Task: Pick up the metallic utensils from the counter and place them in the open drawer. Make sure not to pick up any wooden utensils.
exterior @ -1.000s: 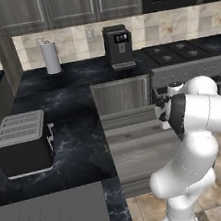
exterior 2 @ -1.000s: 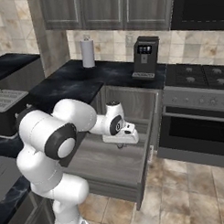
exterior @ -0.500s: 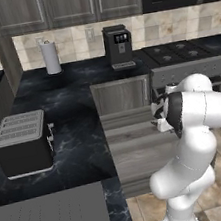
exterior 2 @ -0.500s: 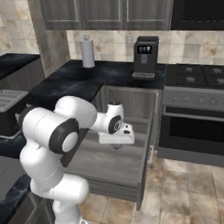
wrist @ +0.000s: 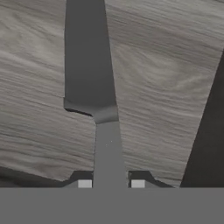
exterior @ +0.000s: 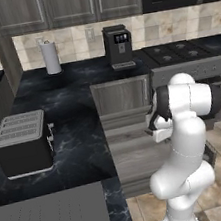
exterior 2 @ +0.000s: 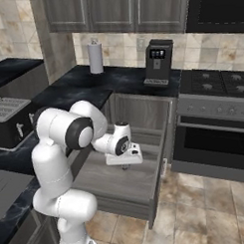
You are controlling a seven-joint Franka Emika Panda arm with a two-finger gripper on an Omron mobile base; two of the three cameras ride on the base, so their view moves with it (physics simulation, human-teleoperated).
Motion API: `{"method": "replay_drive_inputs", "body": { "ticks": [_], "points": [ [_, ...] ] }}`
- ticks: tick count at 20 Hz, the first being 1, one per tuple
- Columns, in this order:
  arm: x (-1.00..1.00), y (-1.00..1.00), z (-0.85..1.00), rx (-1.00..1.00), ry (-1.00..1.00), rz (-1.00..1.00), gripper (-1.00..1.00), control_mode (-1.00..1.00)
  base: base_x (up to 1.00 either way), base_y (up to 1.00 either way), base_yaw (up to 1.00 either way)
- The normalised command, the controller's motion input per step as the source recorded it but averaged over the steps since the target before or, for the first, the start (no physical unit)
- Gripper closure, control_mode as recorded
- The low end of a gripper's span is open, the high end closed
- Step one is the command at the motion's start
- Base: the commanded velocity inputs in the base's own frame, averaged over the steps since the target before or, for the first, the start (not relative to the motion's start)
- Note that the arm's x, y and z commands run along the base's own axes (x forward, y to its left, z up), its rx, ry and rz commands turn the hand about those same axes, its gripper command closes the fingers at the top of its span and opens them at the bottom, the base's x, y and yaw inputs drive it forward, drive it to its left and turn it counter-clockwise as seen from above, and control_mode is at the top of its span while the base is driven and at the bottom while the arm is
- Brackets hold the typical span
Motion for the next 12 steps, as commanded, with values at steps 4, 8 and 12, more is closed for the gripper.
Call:
{"method": "replay_drive_inputs", "body": {
  "ticks": [4,8,12],
  "points": [
    [0.26,-0.04,-0.17,0.01,0.00,0.05,1.00,-1.00,0.00,0.00,0.00],
    [0.32,-0.05,-0.18,0.03,0.00,0.03,1.00,-1.00,0.00,0.00,0.00],
    [0.44,0.00,-0.37,0.02,0.00,0.01,1.00,-1.00,0.00,0.00,0.00]
  ]
}}
